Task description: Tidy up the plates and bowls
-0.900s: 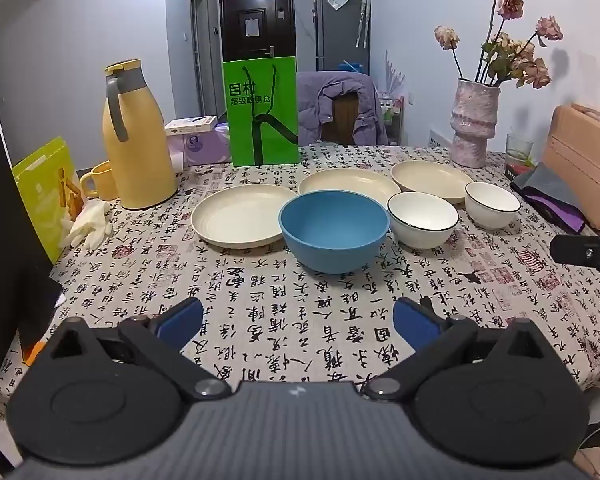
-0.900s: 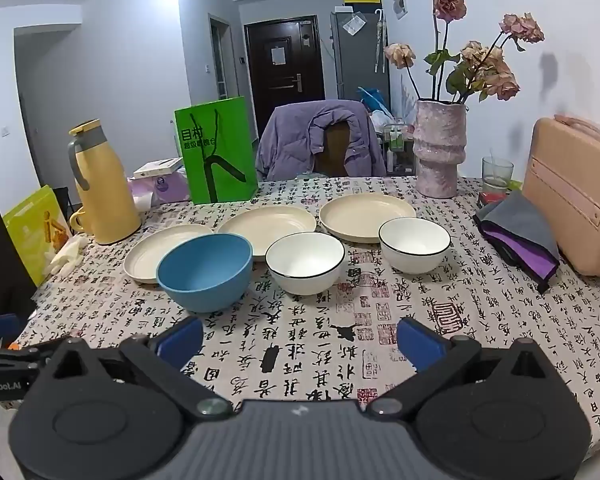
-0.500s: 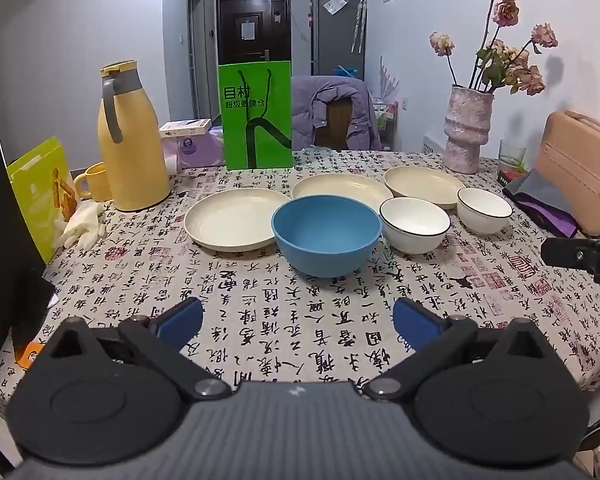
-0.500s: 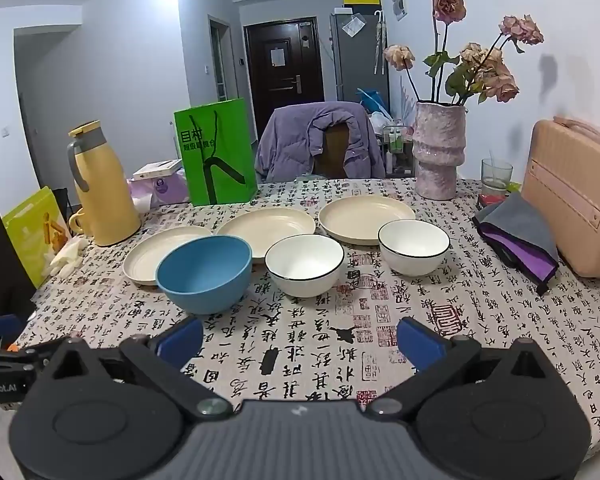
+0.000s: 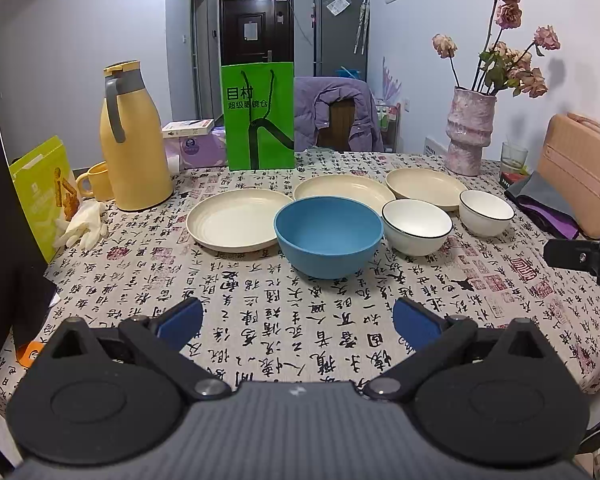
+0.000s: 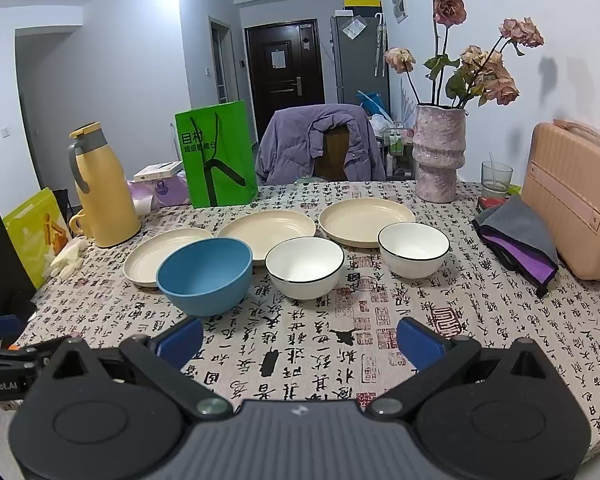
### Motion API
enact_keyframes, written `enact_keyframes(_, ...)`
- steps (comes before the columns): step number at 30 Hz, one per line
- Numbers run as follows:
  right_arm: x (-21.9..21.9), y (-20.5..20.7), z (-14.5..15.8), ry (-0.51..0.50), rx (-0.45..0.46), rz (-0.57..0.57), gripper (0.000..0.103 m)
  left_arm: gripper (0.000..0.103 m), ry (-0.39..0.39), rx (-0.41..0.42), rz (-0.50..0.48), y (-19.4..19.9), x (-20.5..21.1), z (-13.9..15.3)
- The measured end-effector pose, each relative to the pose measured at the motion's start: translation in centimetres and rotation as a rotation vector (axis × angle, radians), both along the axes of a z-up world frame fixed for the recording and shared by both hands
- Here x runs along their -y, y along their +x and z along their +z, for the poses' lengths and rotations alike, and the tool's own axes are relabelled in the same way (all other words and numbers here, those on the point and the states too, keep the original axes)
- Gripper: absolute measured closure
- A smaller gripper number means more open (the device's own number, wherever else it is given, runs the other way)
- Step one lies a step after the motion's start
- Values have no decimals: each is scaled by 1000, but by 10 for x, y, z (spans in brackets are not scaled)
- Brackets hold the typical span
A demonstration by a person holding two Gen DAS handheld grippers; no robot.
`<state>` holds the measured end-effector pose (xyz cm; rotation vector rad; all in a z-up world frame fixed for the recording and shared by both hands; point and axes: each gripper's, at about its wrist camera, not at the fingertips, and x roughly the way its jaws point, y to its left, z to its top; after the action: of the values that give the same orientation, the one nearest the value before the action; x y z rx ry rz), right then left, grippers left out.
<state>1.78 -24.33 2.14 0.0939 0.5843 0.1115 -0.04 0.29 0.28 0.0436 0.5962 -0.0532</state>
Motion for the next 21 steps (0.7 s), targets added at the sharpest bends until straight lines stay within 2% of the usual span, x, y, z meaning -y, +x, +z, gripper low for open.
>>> enact_keyframes(21,-1,-1,5,-4,8,1,0,0,-2,13,3,-3,-1,6)
